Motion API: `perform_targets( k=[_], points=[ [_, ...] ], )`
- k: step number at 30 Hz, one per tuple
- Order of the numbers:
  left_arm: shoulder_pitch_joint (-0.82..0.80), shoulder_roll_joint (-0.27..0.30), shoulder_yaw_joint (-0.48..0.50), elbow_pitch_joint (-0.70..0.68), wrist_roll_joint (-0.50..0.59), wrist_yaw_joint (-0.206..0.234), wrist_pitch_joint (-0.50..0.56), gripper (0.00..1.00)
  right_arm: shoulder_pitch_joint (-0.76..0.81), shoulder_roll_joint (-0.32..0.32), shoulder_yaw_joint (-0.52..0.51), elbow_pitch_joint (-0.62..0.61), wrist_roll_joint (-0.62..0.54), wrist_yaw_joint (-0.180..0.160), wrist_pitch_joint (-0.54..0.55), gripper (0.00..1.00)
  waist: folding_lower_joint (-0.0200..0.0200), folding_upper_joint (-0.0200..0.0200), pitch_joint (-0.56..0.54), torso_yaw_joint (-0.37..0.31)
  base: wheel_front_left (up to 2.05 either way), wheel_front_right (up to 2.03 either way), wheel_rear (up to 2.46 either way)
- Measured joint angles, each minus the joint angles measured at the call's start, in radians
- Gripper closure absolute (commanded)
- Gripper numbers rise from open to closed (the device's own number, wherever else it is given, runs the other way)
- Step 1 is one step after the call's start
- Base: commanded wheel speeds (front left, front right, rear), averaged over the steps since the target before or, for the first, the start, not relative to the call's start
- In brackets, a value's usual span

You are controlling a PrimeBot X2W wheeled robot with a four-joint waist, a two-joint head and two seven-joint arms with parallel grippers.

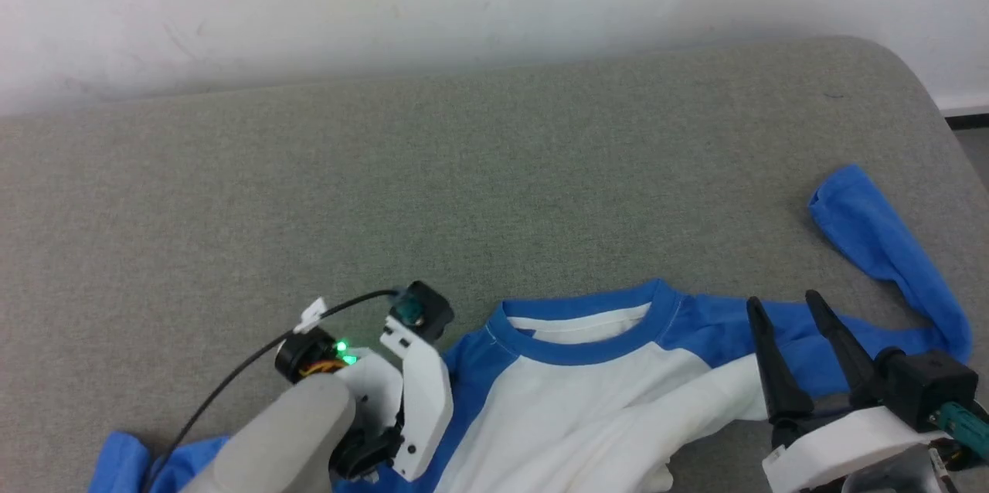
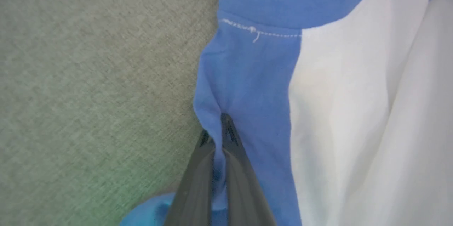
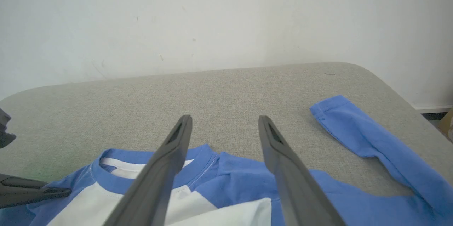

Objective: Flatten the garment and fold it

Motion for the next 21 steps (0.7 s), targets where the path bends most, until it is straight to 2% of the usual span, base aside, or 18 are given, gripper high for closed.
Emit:
perform_targets(
  k=[4, 8, 13, 17, 21],
  points=[
    [0.068, -0.025, 0.046, 0.018, 0.002, 0.081, -0.172, 1.0, -0.006, 0.0, -0.007, 0.041, -0.002, 0.0, 0.017, 0.0, 0.0, 0.0, -0.012, 0.008, 0.0, 0.0, 0.0],
    [0.095, -0.036, 0.064, 0.019, 0.023, 0.147, -0.271, 1.0, -0.05, -0.007, -0.027, 0.124, -0.001, 0.0, 0.056, 0.0, 0.0001, -0.0001, -0.022, 0.028, 0.0, 0.0, 0.0],
    [0.112, -0.017, 0.099, -0.012, 0.027, 0.196, -0.334, 1.0, -0.186, -0.114, 0.002, 0.272, 0.058, 0.0, 0.159, 0.0, 0.0001, 0.0, -0.03, 0.048, 0.0, 0.0, 0.0],
    [0.119, -0.007, 0.114, -0.064, 0.027, 0.212, -0.357, 1.0, -0.318, -0.248, 0.175, 0.413, 0.153, 0.0, 0.323, 0.0, 0.0001, -0.0001, -0.029, 0.057, 0.0, 0.0, 0.0],
    [0.119, -0.008, 0.112, -0.105, 0.027, 0.212, -0.36, 1.0, -0.426, -0.36, 0.361, 0.5, 0.275, 0.0, 0.419, 0.0, 0.0001, -0.0001, -0.021, 0.078, 0.0, 0.0, 0.0]
  ],
)
